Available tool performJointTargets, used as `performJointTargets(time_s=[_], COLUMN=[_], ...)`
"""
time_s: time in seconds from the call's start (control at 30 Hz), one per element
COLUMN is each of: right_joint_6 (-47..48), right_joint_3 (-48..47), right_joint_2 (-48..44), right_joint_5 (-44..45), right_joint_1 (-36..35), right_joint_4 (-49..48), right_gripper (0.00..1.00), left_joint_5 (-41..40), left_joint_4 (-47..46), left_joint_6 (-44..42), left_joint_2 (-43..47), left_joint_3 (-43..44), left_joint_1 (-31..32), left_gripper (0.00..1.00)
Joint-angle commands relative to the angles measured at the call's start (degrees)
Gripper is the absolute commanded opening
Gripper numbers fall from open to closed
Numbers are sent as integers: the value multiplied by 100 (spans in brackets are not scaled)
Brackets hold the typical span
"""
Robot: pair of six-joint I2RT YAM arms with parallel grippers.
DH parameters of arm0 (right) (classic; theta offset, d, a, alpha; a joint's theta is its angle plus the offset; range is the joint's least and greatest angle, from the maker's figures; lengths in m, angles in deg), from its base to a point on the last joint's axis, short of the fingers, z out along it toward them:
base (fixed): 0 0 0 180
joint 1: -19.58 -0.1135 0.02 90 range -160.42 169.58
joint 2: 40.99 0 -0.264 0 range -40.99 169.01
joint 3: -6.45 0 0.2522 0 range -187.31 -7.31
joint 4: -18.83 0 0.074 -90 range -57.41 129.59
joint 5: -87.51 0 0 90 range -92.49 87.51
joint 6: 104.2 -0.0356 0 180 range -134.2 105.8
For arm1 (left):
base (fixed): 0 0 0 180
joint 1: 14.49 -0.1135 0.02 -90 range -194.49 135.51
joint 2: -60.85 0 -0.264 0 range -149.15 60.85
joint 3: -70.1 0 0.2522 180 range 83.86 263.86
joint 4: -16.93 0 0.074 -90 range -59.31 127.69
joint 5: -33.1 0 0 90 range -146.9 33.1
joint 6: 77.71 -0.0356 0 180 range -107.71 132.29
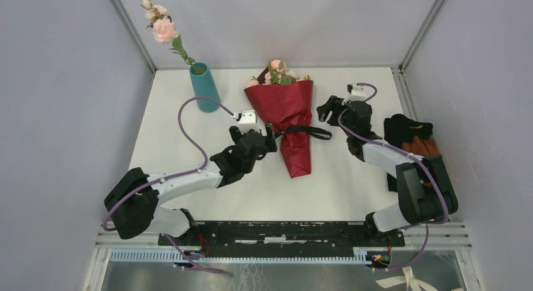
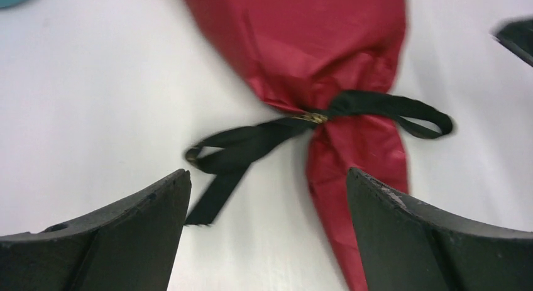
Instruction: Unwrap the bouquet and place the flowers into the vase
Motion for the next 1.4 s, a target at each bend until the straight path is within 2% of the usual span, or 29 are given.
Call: performJointTargets(time_s=[0.0, 0.17, 0.37, 0.43, 0.5, 0.57, 0.7, 0.77, 0.83, 0.93, 1.1, 1.23, 1.37], right_joint_6=[168, 794, 1569, 1616, 1608, 1606, 1582, 1586, 1606, 1599, 1589, 1591, 1614], right_joint_3=[285, 302, -403, -559, -599, -635, -884, -1014, -1100, -1139, -1123, -1165, -1201], right_joint_2=[-254, -255, -117, 19, 165, 336, 782, 956, 1055, 1133, 1238, 1296, 1264], right_joint_5=[-149, -125, -278, -378, -418, -462, -613, -655, -633, -626, -676, -672, -696], right_joint_1=[-377, -1033, -1718, -1785, -1807, -1828, -1903, -2008, -2116, -2193, -2213, -2206, -2212], right_joint_4=[-171, 287, 1359, 1491, 1498, 1501, 1605, 1653, 1678, 1649, 1580, 1557, 1551], right_gripper=[72, 74, 74, 74, 74, 72, 60, 59, 59, 63, 67, 69, 70], left_joint_5=[-213, 85, 738, 647, 416, 365, 382, 353, 319, -75, -521, -165, 378], left_joint_4=[1047, 1597, 1235, 1206, 1555, 1599, 1359, 1264, 993, 1324, 1984, 1777, 1932], left_joint_6=[522, 1059, 1612, 1650, 1801, 1953, 2403, 2579, 2397, 2115, 520, -507, -1277], left_joint_2=[-243, -383, -340, -422, -534, -500, -350, -368, -473, -785, -1102, -668, -615], left_joint_3=[472, 702, 457, 424, 507, 465, 185, 92, 2, 155, 596, 456, 698], left_joint_1=[-527, -680, -681, -678, -682, -690, -687, -679, -684, -678, -638, -647, -738], left_gripper=[98, 97, 94, 93, 93, 93, 89, 86, 84, 81, 89, 83, 93])
